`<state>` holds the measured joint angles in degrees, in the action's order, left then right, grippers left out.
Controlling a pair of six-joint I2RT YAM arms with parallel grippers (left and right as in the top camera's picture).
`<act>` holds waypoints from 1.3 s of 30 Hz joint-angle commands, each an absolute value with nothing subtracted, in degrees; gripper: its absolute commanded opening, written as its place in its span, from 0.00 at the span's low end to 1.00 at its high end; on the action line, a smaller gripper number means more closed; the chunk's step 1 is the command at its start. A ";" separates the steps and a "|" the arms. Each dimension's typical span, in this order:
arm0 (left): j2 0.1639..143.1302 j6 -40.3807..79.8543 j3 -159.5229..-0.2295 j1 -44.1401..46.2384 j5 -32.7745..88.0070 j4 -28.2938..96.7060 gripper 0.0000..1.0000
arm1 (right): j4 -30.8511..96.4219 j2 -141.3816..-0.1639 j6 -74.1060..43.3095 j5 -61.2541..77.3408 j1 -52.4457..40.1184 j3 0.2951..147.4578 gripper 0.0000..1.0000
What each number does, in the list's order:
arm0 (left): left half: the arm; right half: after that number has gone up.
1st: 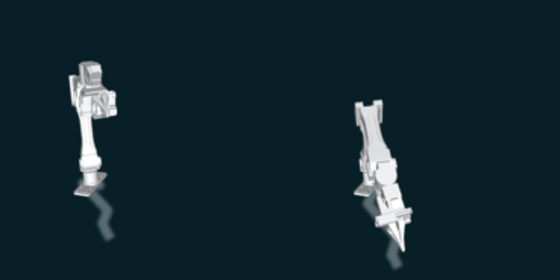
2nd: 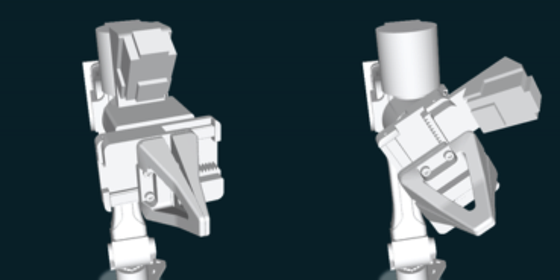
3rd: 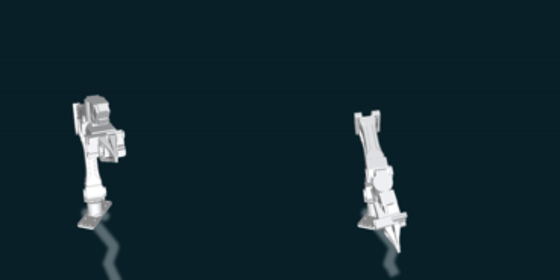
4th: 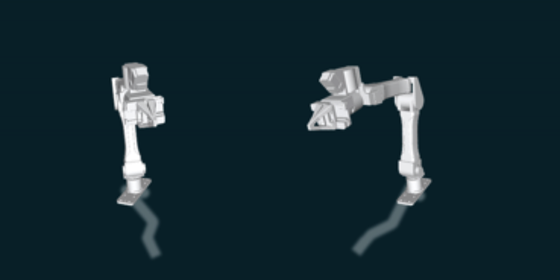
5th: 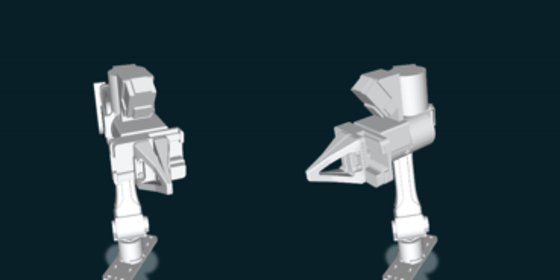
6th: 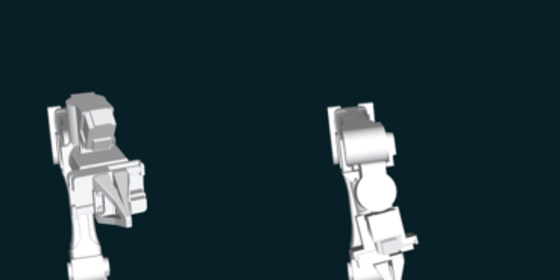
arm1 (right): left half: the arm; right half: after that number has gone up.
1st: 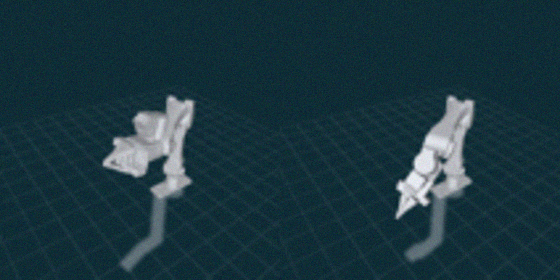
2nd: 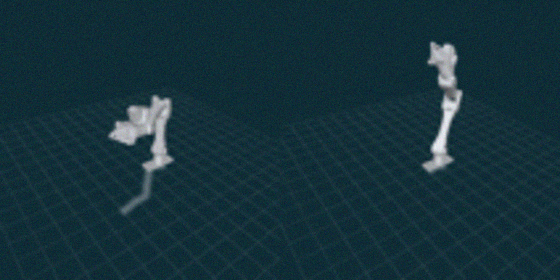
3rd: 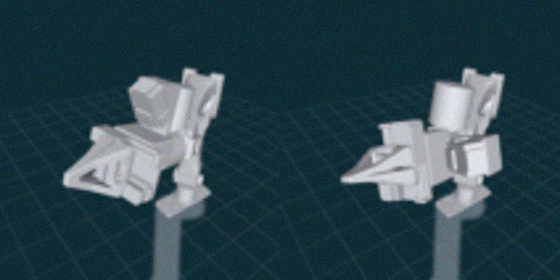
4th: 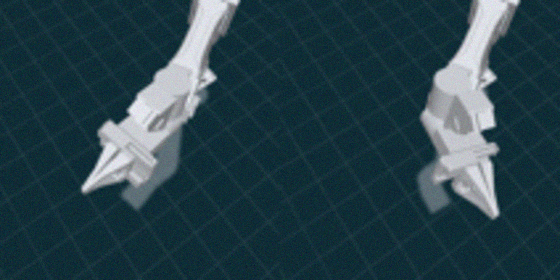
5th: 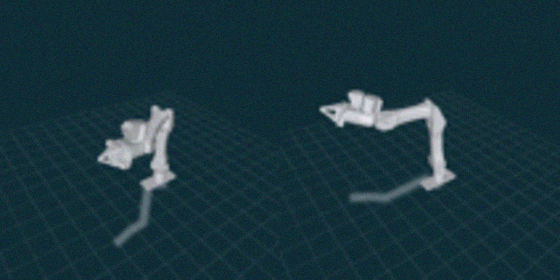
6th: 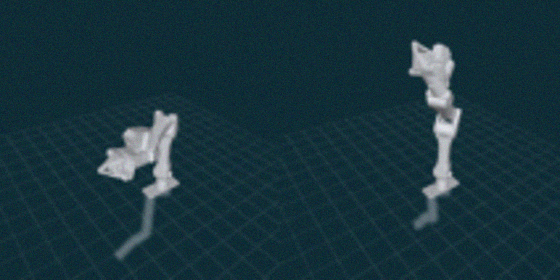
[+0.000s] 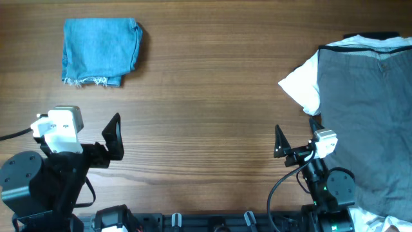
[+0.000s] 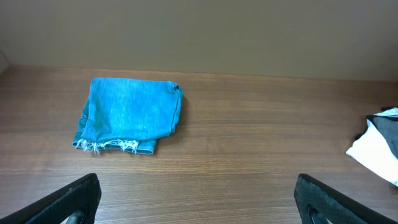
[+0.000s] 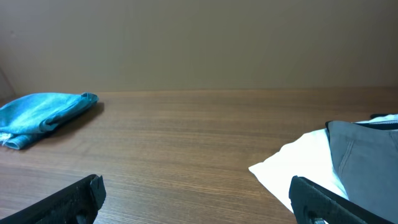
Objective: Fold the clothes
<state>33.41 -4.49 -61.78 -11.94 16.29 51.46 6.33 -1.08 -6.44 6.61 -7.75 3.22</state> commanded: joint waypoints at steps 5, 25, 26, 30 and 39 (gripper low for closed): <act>33.10 -5.78 -62.00 -11.57 15.94 51.40 1.00 | 5.98 -0.21 -7.53 7.53 -7.53 3.07 1.00; 0.16 3.53 -7.90 -2.94 13.41 1.52 1.00 | 5.98 -0.21 -7.53 7.53 -7.53 3.07 1.00; 0.49 3.55 -6.52 -2.94 13.45 -0.12 1.00 | 5.98 -0.21 -7.53 7.53 -7.53 3.07 1.00; 0.19 3.92 -1.58 -2.83 13.43 -2.24 1.00 | 5.98 -0.21 -7.53 7.53 -7.53 3.07 1.00; 0.36 3.88 -0.32 -2.83 13.39 3.05 1.00 | 5.98 -0.21 -7.53 7.53 -7.53 3.07 1.00</act>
<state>0.80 3.36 -0.60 -3.27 13.72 2.92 6.33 -0.89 -6.48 6.61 -7.75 3.22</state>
